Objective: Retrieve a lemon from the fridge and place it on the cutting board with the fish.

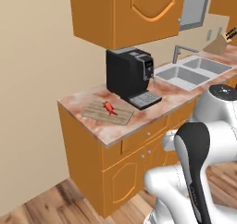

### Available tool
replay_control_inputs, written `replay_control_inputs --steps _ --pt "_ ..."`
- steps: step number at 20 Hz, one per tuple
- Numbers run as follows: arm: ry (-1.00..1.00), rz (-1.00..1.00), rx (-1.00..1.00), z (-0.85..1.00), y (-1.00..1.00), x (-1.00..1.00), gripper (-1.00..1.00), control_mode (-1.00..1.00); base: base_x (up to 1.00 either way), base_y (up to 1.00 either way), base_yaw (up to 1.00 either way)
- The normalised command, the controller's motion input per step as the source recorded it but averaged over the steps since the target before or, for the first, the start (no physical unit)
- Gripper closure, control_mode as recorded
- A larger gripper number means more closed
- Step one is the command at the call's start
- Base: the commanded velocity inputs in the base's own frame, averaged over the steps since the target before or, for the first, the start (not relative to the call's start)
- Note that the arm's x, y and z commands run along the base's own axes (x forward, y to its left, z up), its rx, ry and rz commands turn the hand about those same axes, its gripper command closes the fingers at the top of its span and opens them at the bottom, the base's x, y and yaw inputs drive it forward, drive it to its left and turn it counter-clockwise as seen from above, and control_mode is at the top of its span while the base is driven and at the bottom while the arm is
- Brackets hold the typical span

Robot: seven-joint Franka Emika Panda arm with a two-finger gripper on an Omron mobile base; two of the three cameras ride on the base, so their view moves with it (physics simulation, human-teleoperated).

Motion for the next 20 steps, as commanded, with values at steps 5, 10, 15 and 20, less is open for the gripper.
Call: replay_control_inputs --steps 5,10,15,20 --pt "0.0 0.0 0.0 0.0 0.0 0.0 1.0 1.0 0.36 0.52 -0.17" --pt "0.0 0.0 0.0 0.0 0.0 0.0 1.0 1.0 0.51 0.0 -0.02" --pt "0.0 0.0 0.0 0.0 0.0 0.0 1.0 1.0 0.63 0.0 0.0" --pt "0.0 0.0 0.0 0.0 0.0 0.0 1.0 1.0 0.32 0.0 0.0"
